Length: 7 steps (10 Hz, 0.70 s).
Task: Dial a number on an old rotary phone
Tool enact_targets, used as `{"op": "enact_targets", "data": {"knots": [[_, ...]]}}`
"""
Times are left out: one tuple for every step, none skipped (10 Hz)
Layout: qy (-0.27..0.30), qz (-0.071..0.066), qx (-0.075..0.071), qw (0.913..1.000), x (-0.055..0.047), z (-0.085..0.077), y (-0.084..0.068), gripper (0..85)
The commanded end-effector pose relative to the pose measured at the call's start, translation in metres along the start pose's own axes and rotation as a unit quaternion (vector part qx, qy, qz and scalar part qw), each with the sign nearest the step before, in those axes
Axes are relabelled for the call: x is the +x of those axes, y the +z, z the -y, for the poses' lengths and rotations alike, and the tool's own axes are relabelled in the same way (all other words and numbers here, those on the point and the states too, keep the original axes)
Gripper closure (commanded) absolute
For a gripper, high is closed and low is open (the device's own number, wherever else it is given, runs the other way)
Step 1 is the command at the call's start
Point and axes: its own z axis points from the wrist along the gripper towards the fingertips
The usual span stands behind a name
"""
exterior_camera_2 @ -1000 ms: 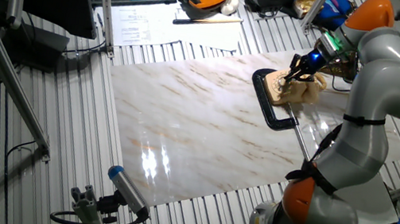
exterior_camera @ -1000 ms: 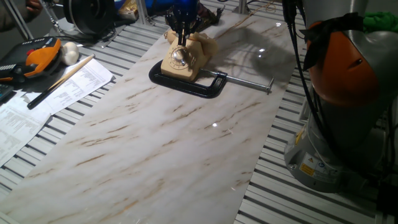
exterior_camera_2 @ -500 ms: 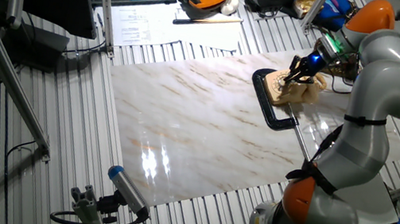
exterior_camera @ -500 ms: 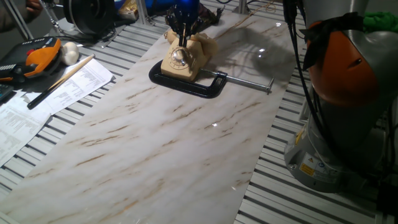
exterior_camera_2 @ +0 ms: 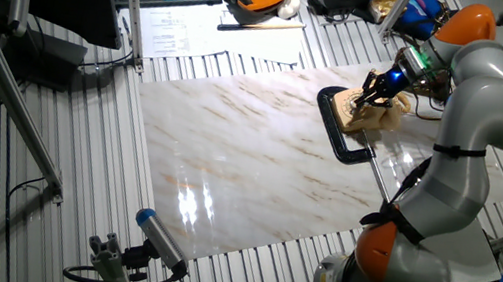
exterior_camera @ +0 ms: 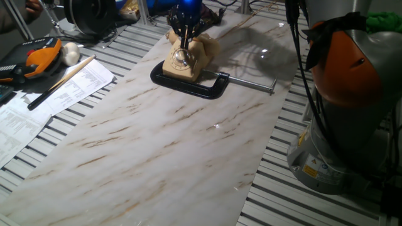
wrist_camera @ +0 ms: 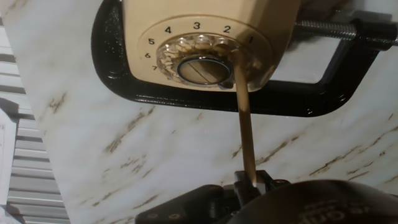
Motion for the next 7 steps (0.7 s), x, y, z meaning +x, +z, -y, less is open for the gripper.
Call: {"op": "enact_targets", "data": {"knots": [[-0.001,-0.006,0.0,1.0,-0.0001,-0.0004,0.0007,85.0],[-0.003,-0.008,0.0,1.0,0.0003,-0.0002,0.0028,85.0],[-0.003,-0.008,-0.004,1.0,0.0012,0.0003,0.0052,85.0],[-0.004,-0.007,-0.006,0.9999,0.0017,0.0007,0.0066,85.0],[-0.004,-0.007,-0.007,0.9999,0.0017,0.0008,0.0071,85.0],[-0.004,-0.009,-0.007,0.9999,0.0014,0.0007,0.0075,85.0],[-0.004,-0.009,-0.008,0.9999,0.0009,0.0005,0.0085,85.0]]}}
